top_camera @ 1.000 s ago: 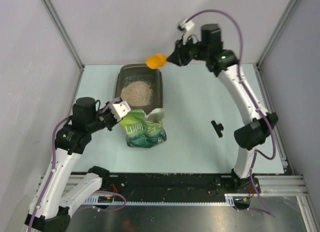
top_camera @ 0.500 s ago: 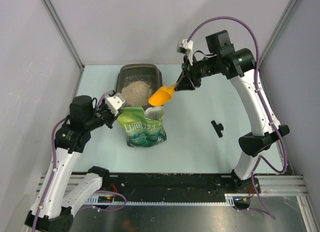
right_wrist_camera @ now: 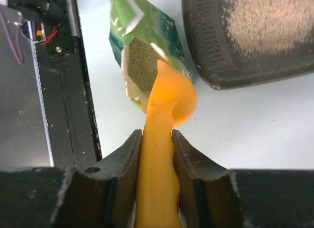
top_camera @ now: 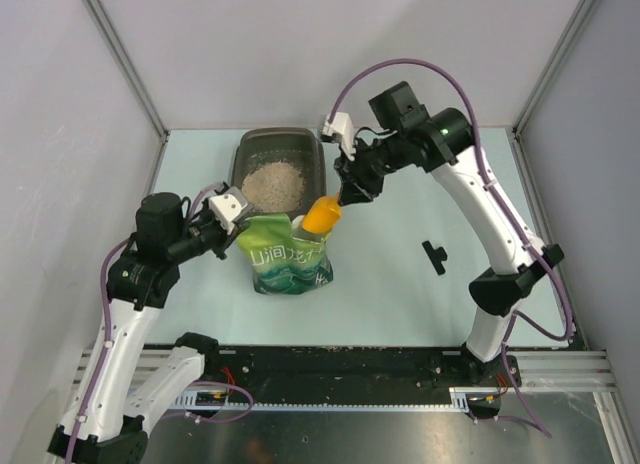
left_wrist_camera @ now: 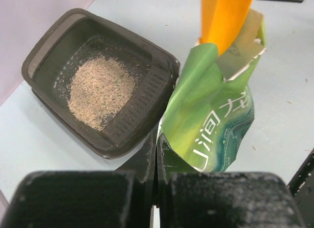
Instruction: Fill the litter box with clean litter
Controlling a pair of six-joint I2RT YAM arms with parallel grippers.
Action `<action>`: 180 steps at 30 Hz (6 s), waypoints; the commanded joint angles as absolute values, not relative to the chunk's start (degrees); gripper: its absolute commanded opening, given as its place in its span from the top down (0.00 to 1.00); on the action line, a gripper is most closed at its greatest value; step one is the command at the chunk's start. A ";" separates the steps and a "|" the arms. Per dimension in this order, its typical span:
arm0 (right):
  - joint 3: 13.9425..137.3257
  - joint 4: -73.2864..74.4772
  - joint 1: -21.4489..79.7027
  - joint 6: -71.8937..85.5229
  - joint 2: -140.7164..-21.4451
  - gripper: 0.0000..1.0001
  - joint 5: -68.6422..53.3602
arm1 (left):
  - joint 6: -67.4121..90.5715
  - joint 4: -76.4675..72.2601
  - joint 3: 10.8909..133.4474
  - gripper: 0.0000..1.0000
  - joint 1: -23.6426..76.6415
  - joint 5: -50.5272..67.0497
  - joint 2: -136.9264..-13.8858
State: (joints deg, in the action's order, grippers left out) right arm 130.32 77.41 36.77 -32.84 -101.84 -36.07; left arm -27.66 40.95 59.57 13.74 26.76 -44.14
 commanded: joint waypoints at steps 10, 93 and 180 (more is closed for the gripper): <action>129.65 77.35 44.12 -1.94 -110.48 1.00 -10.82 | -20.66 34.98 60.82 1.00 13.27 41.04 -40.78; 83.85 -5.42 10.37 59.93 -108.28 1.00 -80.51 | -34.72 36.56 64.78 1.00 13.27 29.62 -51.42; 132.01 74.85 21.09 -21.15 -102.05 1.00 -55.62 | -31.47 38.76 62.84 0.88 13.71 52.03 -53.88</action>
